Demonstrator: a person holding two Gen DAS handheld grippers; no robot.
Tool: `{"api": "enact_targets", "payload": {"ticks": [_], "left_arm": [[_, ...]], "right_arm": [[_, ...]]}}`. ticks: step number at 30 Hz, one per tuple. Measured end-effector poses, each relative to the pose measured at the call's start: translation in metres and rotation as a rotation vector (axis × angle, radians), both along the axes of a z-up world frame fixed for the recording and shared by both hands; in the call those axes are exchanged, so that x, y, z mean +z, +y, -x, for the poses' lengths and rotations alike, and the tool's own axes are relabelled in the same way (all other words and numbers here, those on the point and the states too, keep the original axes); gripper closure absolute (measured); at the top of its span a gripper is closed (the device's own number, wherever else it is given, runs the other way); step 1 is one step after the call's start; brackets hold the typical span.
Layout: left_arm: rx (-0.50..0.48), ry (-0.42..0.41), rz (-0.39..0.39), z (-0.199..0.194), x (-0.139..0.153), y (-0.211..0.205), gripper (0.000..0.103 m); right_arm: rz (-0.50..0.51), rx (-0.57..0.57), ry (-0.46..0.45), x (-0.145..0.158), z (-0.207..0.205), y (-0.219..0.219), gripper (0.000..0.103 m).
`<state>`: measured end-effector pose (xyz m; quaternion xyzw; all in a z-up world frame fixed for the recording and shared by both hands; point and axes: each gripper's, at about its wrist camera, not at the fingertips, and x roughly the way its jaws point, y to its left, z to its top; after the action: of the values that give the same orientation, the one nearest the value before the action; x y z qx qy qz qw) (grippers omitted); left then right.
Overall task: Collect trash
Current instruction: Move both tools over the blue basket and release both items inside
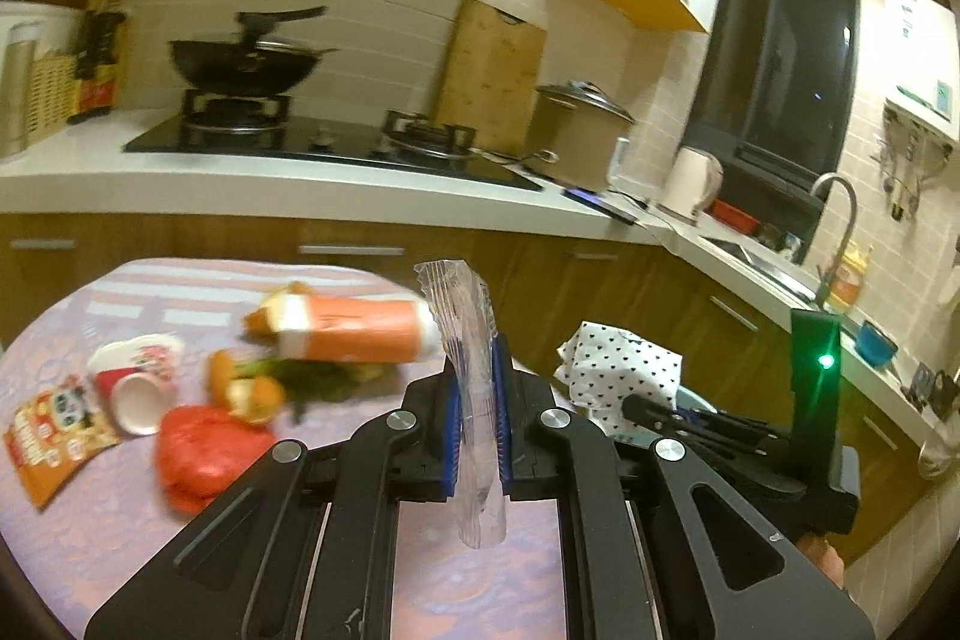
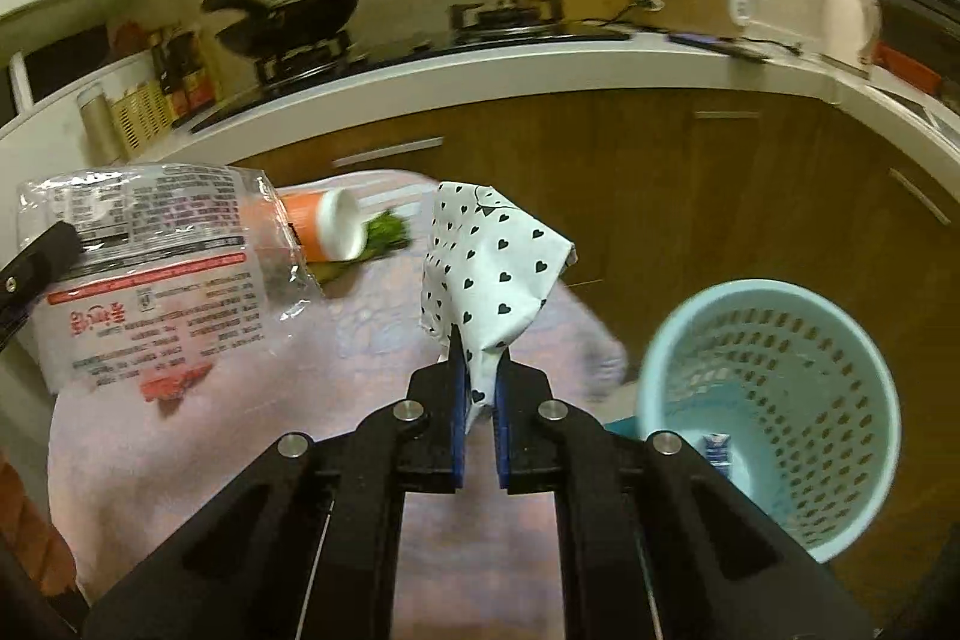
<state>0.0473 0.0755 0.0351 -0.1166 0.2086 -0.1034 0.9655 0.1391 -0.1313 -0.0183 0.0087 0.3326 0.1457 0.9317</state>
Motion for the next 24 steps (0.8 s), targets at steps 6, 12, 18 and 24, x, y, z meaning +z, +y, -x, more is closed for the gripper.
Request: {"api": "enact_targets", "payload": {"ticks": [6,12,18,24], "left_arm": [[-0.100,0.012,-0.020,-0.027,-0.002,-0.053,0.095],[-0.205,0.024,-0.055,-0.055,-0.007,-0.113,0.096],[-0.283,0.033,-0.086,-0.075,-0.016,-0.159,0.096],[-0.365,0.119,-0.095,-0.105,-0.044,-0.200,0.095]], "right_arm": [[-0.018,-0.095,-0.013,0.005,0.004,-0.055,0.097],[-0.046,-0.193,-0.015,0.003,0.006,-0.111,0.097],[-0.059,-0.274,0.011,-0.010,0.003,-0.153,0.097],[-0.079,-0.342,0.100,-0.038,-0.007,-0.187,0.097]]}}
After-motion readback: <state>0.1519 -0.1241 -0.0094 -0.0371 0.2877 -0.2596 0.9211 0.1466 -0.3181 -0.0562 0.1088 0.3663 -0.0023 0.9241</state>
